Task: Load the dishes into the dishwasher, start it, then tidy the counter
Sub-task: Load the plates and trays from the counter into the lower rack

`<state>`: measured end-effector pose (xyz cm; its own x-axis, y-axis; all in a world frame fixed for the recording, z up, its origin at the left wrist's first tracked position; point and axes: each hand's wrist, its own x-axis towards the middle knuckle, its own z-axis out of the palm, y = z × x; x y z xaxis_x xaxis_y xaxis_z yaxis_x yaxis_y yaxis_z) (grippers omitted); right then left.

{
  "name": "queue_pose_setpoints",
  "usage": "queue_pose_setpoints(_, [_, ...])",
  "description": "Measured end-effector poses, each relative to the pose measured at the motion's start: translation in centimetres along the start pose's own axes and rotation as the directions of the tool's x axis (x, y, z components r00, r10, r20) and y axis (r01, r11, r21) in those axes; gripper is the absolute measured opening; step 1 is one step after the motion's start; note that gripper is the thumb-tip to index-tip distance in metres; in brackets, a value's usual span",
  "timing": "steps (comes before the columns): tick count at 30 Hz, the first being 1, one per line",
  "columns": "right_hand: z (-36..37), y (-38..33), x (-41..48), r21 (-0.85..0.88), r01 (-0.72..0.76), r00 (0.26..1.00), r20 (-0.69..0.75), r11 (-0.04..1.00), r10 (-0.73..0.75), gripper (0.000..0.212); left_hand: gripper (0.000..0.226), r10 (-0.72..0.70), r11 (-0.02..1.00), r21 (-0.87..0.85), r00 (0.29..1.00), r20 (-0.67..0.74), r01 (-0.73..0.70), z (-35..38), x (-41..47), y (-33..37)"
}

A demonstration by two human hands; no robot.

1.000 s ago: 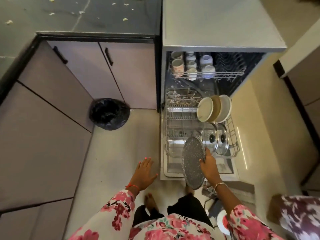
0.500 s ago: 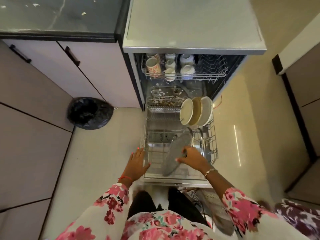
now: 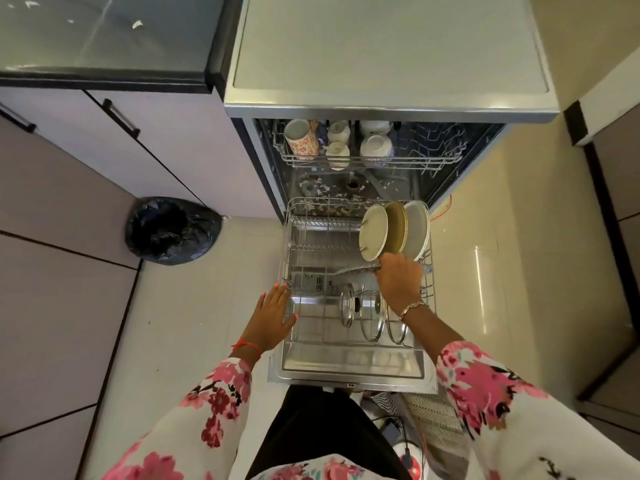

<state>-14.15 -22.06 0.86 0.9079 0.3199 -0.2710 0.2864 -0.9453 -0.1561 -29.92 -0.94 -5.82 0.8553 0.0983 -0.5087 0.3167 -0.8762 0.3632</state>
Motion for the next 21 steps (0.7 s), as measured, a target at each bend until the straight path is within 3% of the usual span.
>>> queue_pose_setpoints(3, [-0.7,0.0,3.1,-0.072,-0.045,0.999,0.023,0.996,0.047,0.023,0.09,0.004,1.0,0.004,1.0,0.015,-0.004,-0.3,2.1,-1.0])
queue_pose_setpoints(8, [1.2,0.2,8.8,0.145,-0.128,0.991,0.052,0.981,0.121,0.024,0.062,0.014,0.999,0.04,0.999,0.048,-0.016,0.7,6.5,-3.3])
queue_pose_setpoints(14, [8.2,0.1,16.0,0.298,-0.095,0.995,0.029,0.95,0.09,0.023,0.07,0.029,0.999,0.025,1.0,0.005,-0.029,4.6,15.3,-7.8])
queue_pose_setpoints(21, [15.9,-0.8,22.2,0.4,0.07,0.975,-0.223,0.914,0.022,0.022,0.078,0.028,1.0,-0.007,0.988,-0.154,-0.029,10.0,25.6,-12.8])
